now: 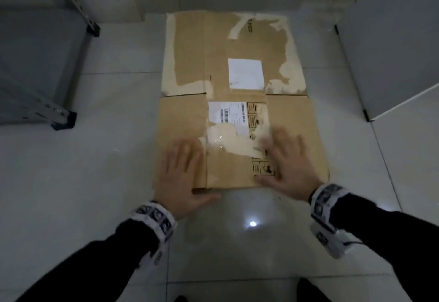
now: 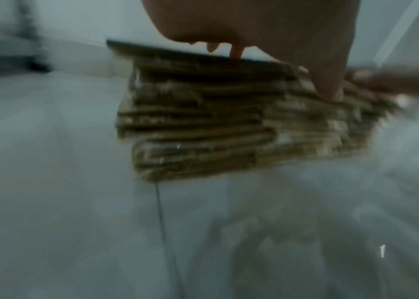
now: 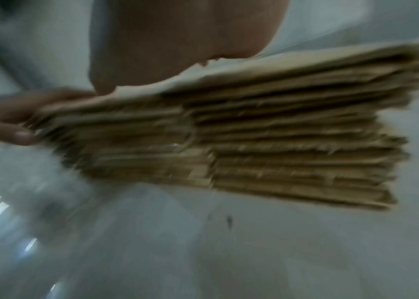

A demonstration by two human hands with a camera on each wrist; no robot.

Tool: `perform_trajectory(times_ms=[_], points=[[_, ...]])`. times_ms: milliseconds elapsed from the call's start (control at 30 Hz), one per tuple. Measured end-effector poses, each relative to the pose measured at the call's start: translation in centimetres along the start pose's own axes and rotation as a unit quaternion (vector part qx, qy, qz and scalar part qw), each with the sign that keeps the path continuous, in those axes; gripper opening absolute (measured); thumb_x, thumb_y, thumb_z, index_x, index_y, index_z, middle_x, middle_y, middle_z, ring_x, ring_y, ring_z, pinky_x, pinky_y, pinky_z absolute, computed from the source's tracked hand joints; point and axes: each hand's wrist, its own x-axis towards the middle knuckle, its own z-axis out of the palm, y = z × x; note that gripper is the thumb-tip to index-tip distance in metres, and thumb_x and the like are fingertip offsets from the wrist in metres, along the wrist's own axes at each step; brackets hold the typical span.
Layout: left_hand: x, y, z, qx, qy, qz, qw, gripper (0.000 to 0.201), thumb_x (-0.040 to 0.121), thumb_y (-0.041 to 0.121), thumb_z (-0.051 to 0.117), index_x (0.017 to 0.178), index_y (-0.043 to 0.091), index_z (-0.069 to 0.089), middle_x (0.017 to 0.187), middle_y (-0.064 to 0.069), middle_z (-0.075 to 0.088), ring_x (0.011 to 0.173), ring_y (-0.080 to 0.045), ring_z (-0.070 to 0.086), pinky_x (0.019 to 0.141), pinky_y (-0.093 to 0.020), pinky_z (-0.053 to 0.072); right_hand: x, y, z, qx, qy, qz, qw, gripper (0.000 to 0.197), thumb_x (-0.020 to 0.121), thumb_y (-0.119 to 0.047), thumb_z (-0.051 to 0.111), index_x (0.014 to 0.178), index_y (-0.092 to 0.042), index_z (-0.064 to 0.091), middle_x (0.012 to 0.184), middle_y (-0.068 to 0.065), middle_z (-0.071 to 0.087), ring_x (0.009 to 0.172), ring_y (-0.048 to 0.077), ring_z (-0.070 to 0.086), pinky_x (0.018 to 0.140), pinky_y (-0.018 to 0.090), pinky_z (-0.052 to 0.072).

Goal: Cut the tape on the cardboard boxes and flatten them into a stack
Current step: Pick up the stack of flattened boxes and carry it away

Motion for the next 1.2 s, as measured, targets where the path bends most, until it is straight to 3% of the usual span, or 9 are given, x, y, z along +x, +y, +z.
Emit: perform_trajectory(times_ms=[100,167,400,533,633,733,833,933,1200], points=[[-0.8,-0.4,2.6,0.110,0.041,0.104,0.988,0.116,0.064,0.071,0.065,0.151,0.015,0.011,0.155,-0.023,0.018,0.144,-0.039,0.013,0.111,-0.056,0.018,-1.6,-1.7,3.3,-0.118,0.019,-0.140,0.983,0.097,0.079,-0.073,0.047,0.151,-0.018,0.013,0.156,0.020,0.014,0.144,0.034,0.014,0.109,0.060,0.022],[0.3,-1.2,3.1,0.137,0.070,0.114,0.982,0.105,0.069,0.060,0.070,0.151,0.020,0.017,0.152,-0.025,0.022,0.142,-0.042,0.019,0.110,-0.057,0.022,-0.9,-1.2,4.3,-0.158,0.057,-0.133,0.977,0.101,0.076,-0.059,0.064,0.151,-0.016,0.013,0.154,0.022,0.021,0.142,0.036,0.021,0.107,0.059,0.028],[5.6,-2.7,1.9,0.156,0.040,0.085,0.983,0.127,0.048,0.054,0.085,0.150,0.026,0.015,0.155,-0.021,0.015,0.142,-0.042,0.015,0.109,-0.059,0.022,4.6,0.5,3.3,-0.196,0.082,-0.128,0.969,0.110,0.063,-0.056,0.076,0.149,-0.016,0.020,0.152,0.023,0.026,0.140,0.037,0.028,0.108,0.057,0.029],[12.3,-3.8,0.1,0.113,0.031,-0.034,0.993,0.123,0.070,0.032,0.079,0.147,0.041,-0.016,0.159,-0.009,-0.013,0.146,-0.033,-0.010,0.117,-0.054,0.009,10.9,1.1,2.2,-0.165,0.084,-0.055,0.981,0.112,0.061,-0.051,0.079,0.149,-0.020,0.018,0.154,0.017,0.023,0.142,0.034,0.025,0.109,0.056,0.025],[14.6,-5.0,0.1,0.131,0.023,-0.020,0.991,0.130,0.069,0.040,0.080,0.142,0.040,-0.028,0.158,-0.011,-0.016,0.146,-0.034,-0.011,0.116,-0.054,0.009,12.7,1.6,2.3,-0.170,0.071,-0.049,0.982,0.113,0.062,-0.055,0.077,0.149,-0.021,0.015,0.155,0.016,0.021,0.142,0.034,0.023,0.108,0.057,0.025],[13.6,-4.8,-0.1,0.123,0.027,-0.017,0.992,0.123,0.071,0.046,0.077,0.148,0.033,-0.019,0.159,-0.014,-0.012,0.146,-0.035,-0.009,0.115,-0.052,0.007,12.3,1.5,2.2,-0.176,0.096,-0.049,0.978,0.110,0.065,-0.056,0.075,0.149,-0.020,0.014,0.156,0.016,0.020,0.143,0.033,0.022,0.109,0.058,0.022],[11.0,-3.0,0.4,0.091,0.099,0.048,0.990,0.103,0.075,0.070,0.052,0.152,0.019,0.007,0.157,-0.021,0.005,0.145,-0.038,0.002,0.115,-0.054,0.007,10.6,0.3,2.2,-0.141,0.129,-0.046,0.980,0.105,0.072,-0.072,0.058,0.149,-0.015,0.015,0.156,0.018,0.012,0.145,0.033,0.013,0.110,0.061,0.010],[7.0,-1.9,3.1,0.133,0.054,0.160,0.977,0.111,0.063,0.082,0.047,0.151,0.021,0.016,0.157,-0.021,0.008,0.145,-0.037,0.001,0.115,-0.057,0.009,6.6,0.1,4.1,-0.195,0.075,-0.161,0.964,0.105,0.072,-0.083,0.038,0.151,-0.018,0.013,0.157,0.018,0.007,0.145,0.033,0.007,0.111,0.062,0.004],[4.3,-3.1,6.8,0.211,0.073,0.242,0.944,0.093,0.072,0.052,0.070,0.149,0.024,0.024,0.157,-0.018,0.011,0.146,-0.034,0.008,0.115,-0.057,0.003,2.4,2.1,7.7,-0.277,0.084,-0.221,0.931,0.081,0.083,-0.068,0.040,0.149,-0.023,0.023,0.156,0.019,0.012,0.143,0.033,0.017,0.110,0.061,0.017]])
